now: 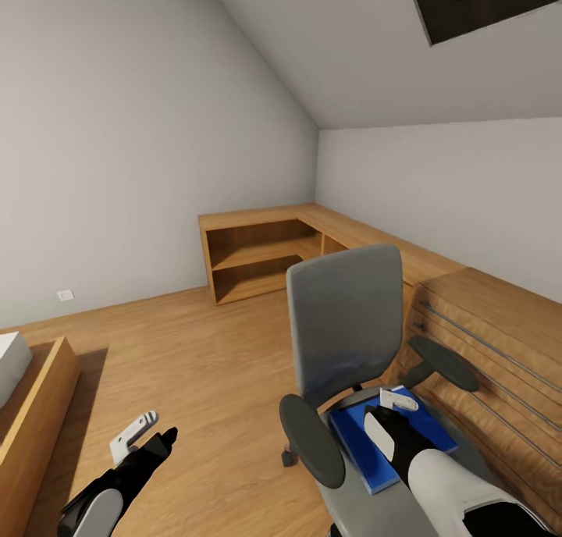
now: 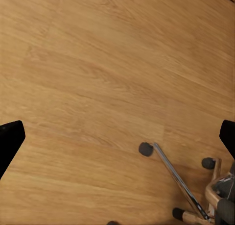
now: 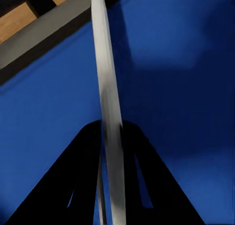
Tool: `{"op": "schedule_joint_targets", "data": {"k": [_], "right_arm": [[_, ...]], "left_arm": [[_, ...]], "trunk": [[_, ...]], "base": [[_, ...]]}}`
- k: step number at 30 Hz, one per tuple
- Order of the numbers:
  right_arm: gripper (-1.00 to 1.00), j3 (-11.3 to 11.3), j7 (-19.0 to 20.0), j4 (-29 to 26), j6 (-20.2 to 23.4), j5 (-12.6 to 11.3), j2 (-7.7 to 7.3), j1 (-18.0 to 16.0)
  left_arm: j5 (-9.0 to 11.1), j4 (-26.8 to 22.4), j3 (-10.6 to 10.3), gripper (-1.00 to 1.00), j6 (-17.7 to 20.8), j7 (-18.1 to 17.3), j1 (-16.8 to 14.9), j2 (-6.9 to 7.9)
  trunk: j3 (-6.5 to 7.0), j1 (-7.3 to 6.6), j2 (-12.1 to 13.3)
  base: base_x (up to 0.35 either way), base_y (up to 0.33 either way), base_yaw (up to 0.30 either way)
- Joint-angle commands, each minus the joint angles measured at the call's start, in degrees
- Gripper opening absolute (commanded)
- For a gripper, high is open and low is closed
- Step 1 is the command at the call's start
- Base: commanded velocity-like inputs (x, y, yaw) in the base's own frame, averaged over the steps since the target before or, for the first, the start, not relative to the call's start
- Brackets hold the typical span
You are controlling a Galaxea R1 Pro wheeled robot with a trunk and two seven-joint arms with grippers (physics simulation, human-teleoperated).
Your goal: In the bedroom, organize the workspace by keeping the computer under the desk, ensuring the monitor is on the desk, placing the keyboard on the desk next to the monitor, placing the mouse on the desk next to the keyboard, moving the folder from the swivel chair onto the desk next to the mouse, stacking the notebook on top of the folder with the pen on top of the notebook, and positioning the swivel chair next to the desk.
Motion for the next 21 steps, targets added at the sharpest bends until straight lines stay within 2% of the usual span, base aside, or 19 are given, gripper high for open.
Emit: {"op": "schedule_joint_targets", "data": {"k": [1,9,21], "right_arm": [[-1.00,0.5,-0.2,-0.1,0.4,-0.3,-0.04,0.0],[-1.00,0.3,-0.2,-1.4,0.4,-0.3,-0.26,0.0],[-1.00,0.3,-0.3,-7.1,1.1,-0.7,-0.39,0.4]], "left_arm": [[0.4,-0.1,-0.1,1.00,0.0,0.5,-0.1,0.05],[0.4,-0.1,-0.1,1.00,0.0,0.5,0.0,0.05],[0.3,-0.1,0.0,1.00,0.0,0.5,-0.1,0.05]], "trunk": [[0.13,-0.23,0.4],[1.56,-1.99,3.6],[3.72,-4.62,8.4]], "base": [[0.000,0.000,0.000],[-0.031,0.000,0.000],[-0.300,0.000,0.000]]}}
